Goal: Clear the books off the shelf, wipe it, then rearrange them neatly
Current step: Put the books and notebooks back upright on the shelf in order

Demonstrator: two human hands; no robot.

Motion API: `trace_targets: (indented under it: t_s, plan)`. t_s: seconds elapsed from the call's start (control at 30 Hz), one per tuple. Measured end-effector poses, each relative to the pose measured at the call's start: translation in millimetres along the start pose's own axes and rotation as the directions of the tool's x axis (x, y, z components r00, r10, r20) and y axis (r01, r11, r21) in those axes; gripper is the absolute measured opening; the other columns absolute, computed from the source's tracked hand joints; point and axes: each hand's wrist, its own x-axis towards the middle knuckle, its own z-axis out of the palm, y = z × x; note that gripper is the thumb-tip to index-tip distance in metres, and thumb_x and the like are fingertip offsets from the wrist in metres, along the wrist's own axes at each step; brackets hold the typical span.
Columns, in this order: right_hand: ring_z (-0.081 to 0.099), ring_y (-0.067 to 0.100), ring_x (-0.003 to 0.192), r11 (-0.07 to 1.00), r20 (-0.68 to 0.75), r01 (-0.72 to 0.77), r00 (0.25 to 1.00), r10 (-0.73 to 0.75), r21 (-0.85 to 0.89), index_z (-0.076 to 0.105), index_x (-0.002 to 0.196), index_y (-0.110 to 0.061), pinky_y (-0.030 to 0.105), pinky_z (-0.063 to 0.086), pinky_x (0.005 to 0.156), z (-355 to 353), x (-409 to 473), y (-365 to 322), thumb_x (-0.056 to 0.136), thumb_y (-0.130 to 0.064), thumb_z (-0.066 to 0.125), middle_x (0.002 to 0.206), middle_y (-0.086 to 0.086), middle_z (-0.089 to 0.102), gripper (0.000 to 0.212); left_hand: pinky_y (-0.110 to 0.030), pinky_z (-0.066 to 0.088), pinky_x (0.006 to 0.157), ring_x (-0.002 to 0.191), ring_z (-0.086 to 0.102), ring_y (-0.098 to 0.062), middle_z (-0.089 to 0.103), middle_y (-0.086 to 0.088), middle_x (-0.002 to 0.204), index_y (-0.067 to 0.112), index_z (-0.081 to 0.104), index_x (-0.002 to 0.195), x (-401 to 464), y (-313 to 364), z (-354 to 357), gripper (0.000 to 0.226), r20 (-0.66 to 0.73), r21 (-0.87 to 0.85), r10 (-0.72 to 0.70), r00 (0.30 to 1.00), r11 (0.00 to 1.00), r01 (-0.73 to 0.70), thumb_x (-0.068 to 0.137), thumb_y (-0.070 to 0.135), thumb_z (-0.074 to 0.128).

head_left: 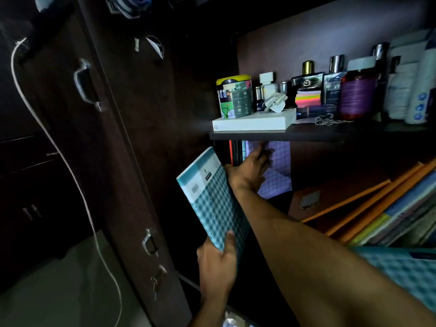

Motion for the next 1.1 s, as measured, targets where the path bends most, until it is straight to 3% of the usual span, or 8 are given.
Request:
trace_targets:
  t_s: [0.23,0.37,0.43,0.47,0.53,0.67,1.0,1.1]
  plan:
    - [0.06,0.034,0.124,0.977,-0.039,0.015,0.999,-0.007,0.214,0.026,0.157,-0.019,0.044,0.052,0.1,-13,-1,14,0.072,-0.021,0.084,0.145,0.016,0.054,0.103,-0.031,0.051,0.097,0.115,0.066,-0.027,0.073,-0.009,0.118,0.01,0.071,0.121,0,-1,-1,0.034,0.053,0.015,0.007,0.999,1.0,-0.007,0.096,0.033,0.067]
    - [0.071,0.021,0.097,0.843,-0.109,-0.007,0.991,0.077,0.537,0.043,0.147,-0.018,0.036,0.059,0.09,-30,-4,31,0.068,-0.006,0.083,0.111,0.007,0.071,0.089,-0.031,0.053,0.095,0.111,0.068,-0.025,0.075,-0.005,0.113,0.01,0.074,0.115,-3,-1,-3,0.029,0.053,-0.043,0.032,0.998,0.999,-0.03,0.094,0.029,0.07]
    - [0.07,0.004,0.088,0.764,-0.154,0.024,0.983,0.099,0.645,0.042,0.147,-0.015,0.026,0.057,0.087,-48,-8,43,0.07,0.005,0.081,0.105,-0.006,0.069,0.09,-0.031,0.052,0.095,0.111,0.068,-0.025,0.075,-0.005,0.114,0.01,0.074,0.116,-4,-1,-4,0.029,0.076,-0.045,0.043,0.996,0.998,-0.04,0.094,0.029,0.071]
    - [0.07,0.003,0.091,0.757,-0.184,0.037,0.977,0.11,0.653,0.04,0.149,-0.017,0.031,0.057,0.091,-58,-10,48,0.067,0.001,0.082,0.107,-0.007,0.069,0.093,-0.033,0.051,0.097,0.114,0.066,-0.025,0.074,-0.005,0.116,0.01,0.073,0.118,-6,-1,-4,0.031,0.084,-0.038,0.045,0.995,0.998,-0.042,0.094,0.031,0.071]
    - [0.069,0.017,0.103,0.817,-0.246,0.055,0.963,0.108,0.575,0.037,0.152,-0.024,0.044,0.054,0.1,-77,-16,52,0.064,-0.013,0.081,0.116,-0.004,0.066,0.099,-0.036,0.048,0.102,0.119,0.061,-0.027,0.071,-0.007,0.121,0.012,0.07,0.123,-7,1,-6,0.036,0.078,-0.015,0.028,0.997,1.0,-0.027,0.095,0.035,0.07]
    - [0.067,0.028,0.105,0.95,-0.294,0.075,0.956,0.019,0.304,0.037,0.149,-0.025,0.038,0.053,0.094,-105,-27,40,0.072,-0.012,0.081,0.122,0.009,0.067,0.09,-0.035,0.048,0.101,0.119,0.062,-0.031,0.071,-0.011,0.121,0.01,0.07,0.123,-10,4,-7,0.035,0.035,-0.008,-0.006,0.999,1.0,0.006,0.096,0.033,0.068]
    - [0.064,0.035,0.111,0.977,0.103,0.193,0.978,-0.184,-0.093,0.042,0.138,-0.021,0.045,0.055,0.09,-71,-25,15,0.072,-0.025,0.082,0.125,0.013,0.062,0.077,-0.028,0.041,0.082,0.11,0.063,-0.034,0.068,-0.011,0.118,0.009,0.063,0.126,-14,13,-5,0.03,-0.041,0.12,0.014,0.999,0.993,-0.009,0.099,0.022,0.06]
    - [0.047,0.041,0.13,0.94,0.271,0.234,0.948,-0.165,-0.246,0.033,0.149,-0.024,0.061,0.045,0.101,-40,-23,4,0.084,-0.026,0.076,0.142,0.014,0.047,0.077,-0.032,0.046,0.085,0.111,0.064,-0.034,0.069,-0.011,0.12,0.012,0.062,0.131,-12,12,-5,0.033,-0.033,0.145,0.021,0.999,0.989,-0.016,0.1,0.023,0.058]
